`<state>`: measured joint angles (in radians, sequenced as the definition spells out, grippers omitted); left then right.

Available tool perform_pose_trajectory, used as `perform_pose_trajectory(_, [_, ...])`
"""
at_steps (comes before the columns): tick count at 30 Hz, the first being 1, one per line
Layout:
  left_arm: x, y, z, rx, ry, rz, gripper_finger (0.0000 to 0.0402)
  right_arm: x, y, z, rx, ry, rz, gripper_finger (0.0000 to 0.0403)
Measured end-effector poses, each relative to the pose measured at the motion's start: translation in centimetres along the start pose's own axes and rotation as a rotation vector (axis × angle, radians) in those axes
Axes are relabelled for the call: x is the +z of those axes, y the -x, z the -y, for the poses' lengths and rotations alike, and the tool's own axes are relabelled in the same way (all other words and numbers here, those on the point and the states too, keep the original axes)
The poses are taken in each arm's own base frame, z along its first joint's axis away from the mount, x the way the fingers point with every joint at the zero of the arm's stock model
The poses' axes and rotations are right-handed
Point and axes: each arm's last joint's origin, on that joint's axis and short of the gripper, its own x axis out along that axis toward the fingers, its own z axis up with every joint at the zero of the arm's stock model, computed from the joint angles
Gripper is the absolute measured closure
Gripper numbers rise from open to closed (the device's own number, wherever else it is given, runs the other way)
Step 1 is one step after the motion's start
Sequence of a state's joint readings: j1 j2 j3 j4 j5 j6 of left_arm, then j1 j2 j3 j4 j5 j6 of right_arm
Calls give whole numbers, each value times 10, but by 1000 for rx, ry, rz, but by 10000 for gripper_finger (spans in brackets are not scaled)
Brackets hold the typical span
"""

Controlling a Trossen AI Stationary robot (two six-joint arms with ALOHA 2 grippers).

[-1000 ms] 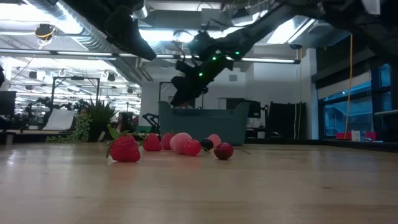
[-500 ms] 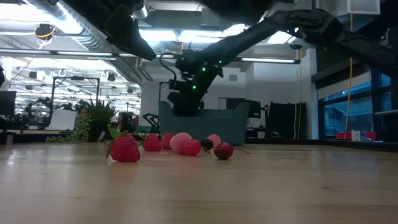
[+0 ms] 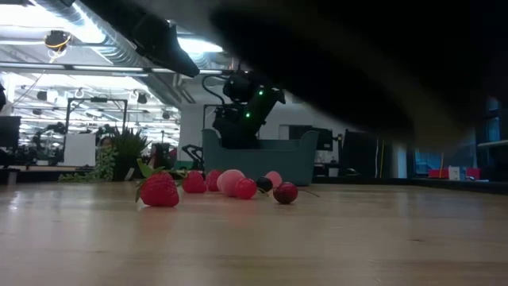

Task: Pick and placing Produce into tupperware
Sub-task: Put the strawberry into the blue bin, then put the peach into the blue bin

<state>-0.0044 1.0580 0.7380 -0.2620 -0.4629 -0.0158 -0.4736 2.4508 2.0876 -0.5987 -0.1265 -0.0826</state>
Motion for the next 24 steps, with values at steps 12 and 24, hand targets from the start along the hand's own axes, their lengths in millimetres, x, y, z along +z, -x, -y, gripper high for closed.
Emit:
perform_pose_trajectory(12, [0,0,0,-3,0,0,157,-3,-5,0,1,-27,-9,241])
perform_pose_trajectory(24, [0,0,0,-5,0,0,157,-1,-3,1,-3,-22,-12,189])
